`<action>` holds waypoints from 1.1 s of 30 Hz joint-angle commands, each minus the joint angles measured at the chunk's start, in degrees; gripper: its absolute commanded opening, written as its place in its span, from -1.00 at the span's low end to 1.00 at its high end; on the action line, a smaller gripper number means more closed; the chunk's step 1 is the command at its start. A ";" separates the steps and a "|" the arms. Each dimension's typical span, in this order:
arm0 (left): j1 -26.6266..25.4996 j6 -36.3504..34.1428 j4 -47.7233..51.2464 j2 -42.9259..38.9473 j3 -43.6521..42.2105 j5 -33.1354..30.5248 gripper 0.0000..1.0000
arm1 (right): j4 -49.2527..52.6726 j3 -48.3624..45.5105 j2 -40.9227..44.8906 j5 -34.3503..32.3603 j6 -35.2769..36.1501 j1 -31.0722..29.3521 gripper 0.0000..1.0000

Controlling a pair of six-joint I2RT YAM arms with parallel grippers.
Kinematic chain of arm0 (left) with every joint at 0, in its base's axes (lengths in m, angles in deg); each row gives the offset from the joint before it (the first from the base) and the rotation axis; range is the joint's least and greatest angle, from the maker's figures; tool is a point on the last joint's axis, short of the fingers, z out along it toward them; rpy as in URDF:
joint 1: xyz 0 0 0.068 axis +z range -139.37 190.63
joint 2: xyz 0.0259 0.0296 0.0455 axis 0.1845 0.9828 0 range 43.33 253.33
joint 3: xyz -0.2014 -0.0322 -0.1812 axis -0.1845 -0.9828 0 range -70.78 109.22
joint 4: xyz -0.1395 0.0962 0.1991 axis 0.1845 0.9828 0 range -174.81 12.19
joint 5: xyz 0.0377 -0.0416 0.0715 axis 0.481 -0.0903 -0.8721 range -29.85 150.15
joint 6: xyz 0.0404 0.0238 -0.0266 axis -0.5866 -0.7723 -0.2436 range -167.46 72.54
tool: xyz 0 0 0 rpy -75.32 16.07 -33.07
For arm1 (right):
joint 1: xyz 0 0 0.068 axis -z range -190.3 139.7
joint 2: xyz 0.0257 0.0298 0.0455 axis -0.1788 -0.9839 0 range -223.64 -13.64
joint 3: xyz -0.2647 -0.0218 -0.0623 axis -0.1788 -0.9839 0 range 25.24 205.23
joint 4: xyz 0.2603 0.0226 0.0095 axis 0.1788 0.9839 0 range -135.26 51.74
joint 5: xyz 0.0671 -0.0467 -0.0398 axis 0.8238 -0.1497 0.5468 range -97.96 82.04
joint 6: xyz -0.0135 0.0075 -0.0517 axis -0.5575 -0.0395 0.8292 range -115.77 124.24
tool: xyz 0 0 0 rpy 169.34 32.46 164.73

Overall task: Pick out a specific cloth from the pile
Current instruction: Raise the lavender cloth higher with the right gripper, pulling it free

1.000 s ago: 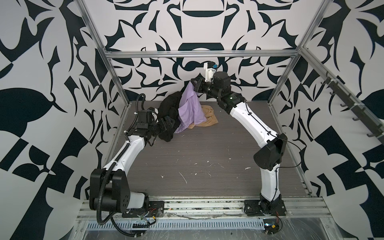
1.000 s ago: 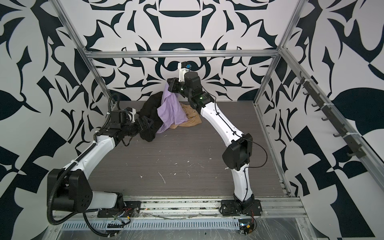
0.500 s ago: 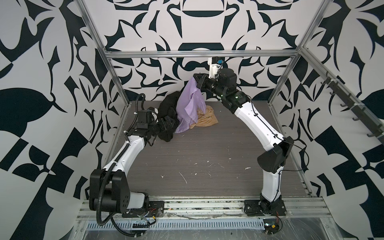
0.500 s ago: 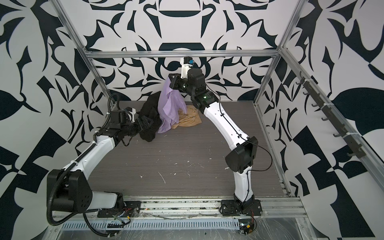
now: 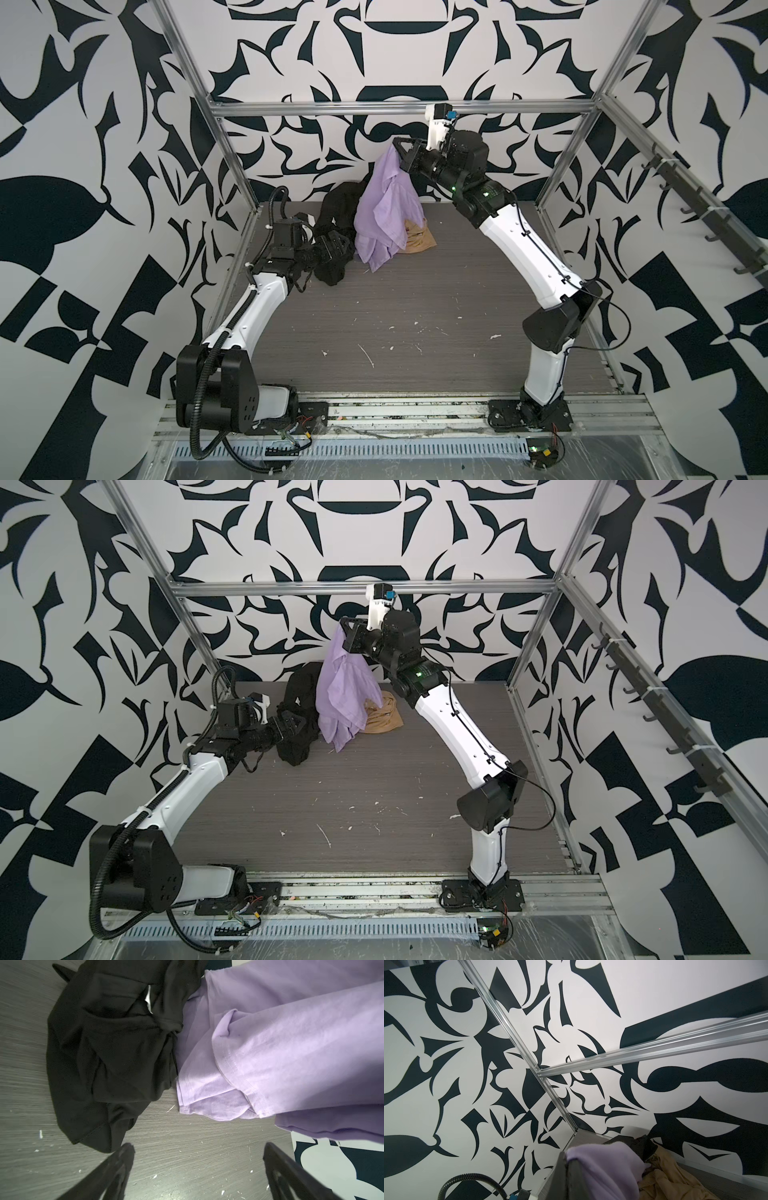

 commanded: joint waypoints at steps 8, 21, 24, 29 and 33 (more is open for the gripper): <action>0.25 0.20 0.85 -2.70 0.30 0.66 0.99 | -5.91 1.84 7.33 -0.79 1.46 -0.28 -1.00; 0.28 -1.19 0.84 -7.13 0.80 3.63 0.99 | -5.46 -1.21 12.82 0.98 1.37 -0.38 -1.00; 0.24 -2.20 1.27 -8.69 0.71 5.46 0.99 | -5.42 -3.09 14.70 1.93 1.21 -0.50 -1.00; 0.14 -3.30 0.91 -11.67 0.05 9.46 0.99 | -5.46 -6.89 18.15 3.91 0.62 -0.47 -1.00; -0.10 -3.97 0.46 -14.15 0.10 12.62 0.99 | -5.05 -9.58 20.94 5.93 -0.07 -0.52 -1.00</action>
